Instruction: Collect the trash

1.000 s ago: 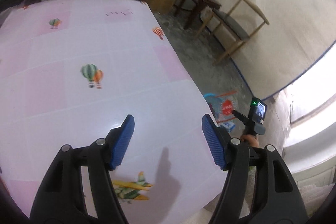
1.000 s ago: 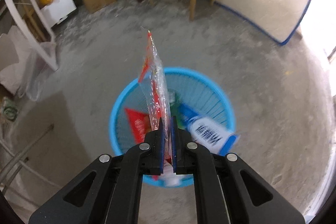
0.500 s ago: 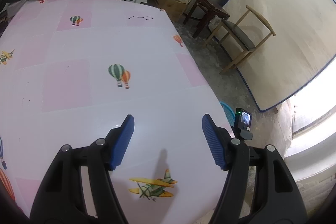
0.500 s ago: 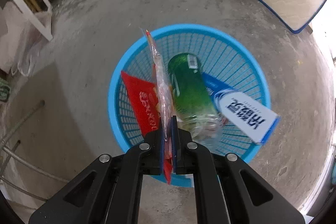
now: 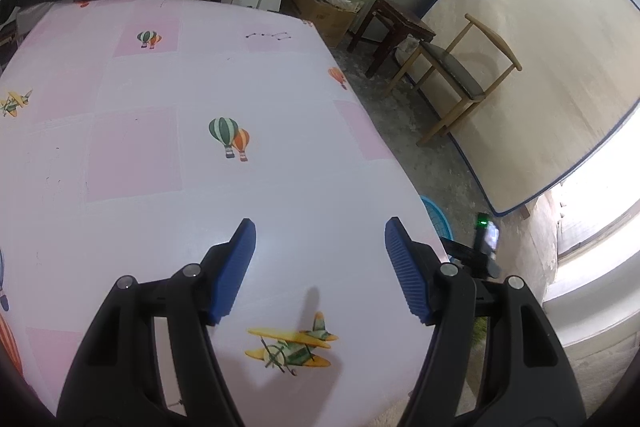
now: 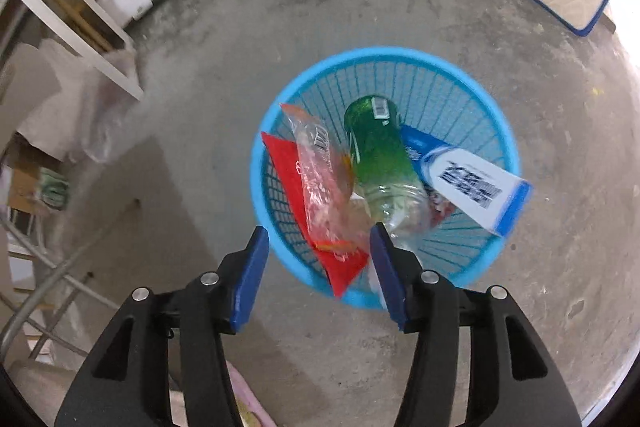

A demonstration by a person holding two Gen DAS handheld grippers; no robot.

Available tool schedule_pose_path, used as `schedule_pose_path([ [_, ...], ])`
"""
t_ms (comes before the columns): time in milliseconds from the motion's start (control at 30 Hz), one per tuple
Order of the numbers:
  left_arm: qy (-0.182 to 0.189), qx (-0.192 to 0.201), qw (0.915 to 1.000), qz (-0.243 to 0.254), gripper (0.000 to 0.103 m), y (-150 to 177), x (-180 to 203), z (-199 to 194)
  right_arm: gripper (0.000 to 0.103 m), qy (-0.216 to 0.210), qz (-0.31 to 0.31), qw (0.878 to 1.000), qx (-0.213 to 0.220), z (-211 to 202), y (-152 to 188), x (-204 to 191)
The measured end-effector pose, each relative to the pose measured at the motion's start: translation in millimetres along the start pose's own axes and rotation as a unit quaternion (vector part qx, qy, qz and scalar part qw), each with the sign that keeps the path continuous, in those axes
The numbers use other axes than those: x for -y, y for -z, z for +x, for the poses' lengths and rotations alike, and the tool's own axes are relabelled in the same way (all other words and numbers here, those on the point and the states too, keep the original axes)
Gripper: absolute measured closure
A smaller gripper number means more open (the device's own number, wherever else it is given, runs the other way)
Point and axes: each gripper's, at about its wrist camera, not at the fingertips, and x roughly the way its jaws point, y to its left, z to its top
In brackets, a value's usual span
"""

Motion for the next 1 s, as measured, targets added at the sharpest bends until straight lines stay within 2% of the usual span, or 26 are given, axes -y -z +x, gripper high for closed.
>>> schedule_pose_path([
  [100,-0.005,0.011,0.9998,0.014,0.038,8.8,8.2,-9.1,0.047,-0.015,-0.002,0.999,0.031,-44.4,12.5,3.3],
  [167,-0.009,0.026,0.9993,0.024,0.035,16.5,14.5,-19.1,0.040,-0.020,-0.010,0.999,0.049,-73.3,20.8,3.0],
  [300,-0.012,0.050,0.9982,0.033,0.026,33.6,25.8,-37.8,0.029,-0.031,-0.046,0.994,0.097,-144.7,46.9,-8.6],
  [367,-0.009,0.056,0.9978,0.033,0.021,44.3,32.4,-44.0,0.020,-0.035,-0.067,0.989,0.127,-179.9,60.8,-17.9],
  [567,-0.027,0.081,0.9958,0.033,0.015,76.7,56.5,-60.1,0.007,-0.033,-0.110,0.971,0.209,-261.8,97.1,-51.9],
  [767,-0.086,0.123,0.9880,0.034,0.011,100.1,77.3,-79.7,0.006,-0.052,-0.118,0.959,0.252,-304.7,134.5,-84.5],
  [867,-0.118,0.123,0.9850,0.025,0.011,109.5,84.4,-83.2,0.006,-0.071,-0.141,0.950,0.270,-320.7,153.8,-104.1],
  [1000,-0.154,0.131,0.9786,0.039,0.010,120.9,97.7,-86.3,0.006,-0.075,-0.176,0.937,0.292,-337.5,171.2,-126.4],
])
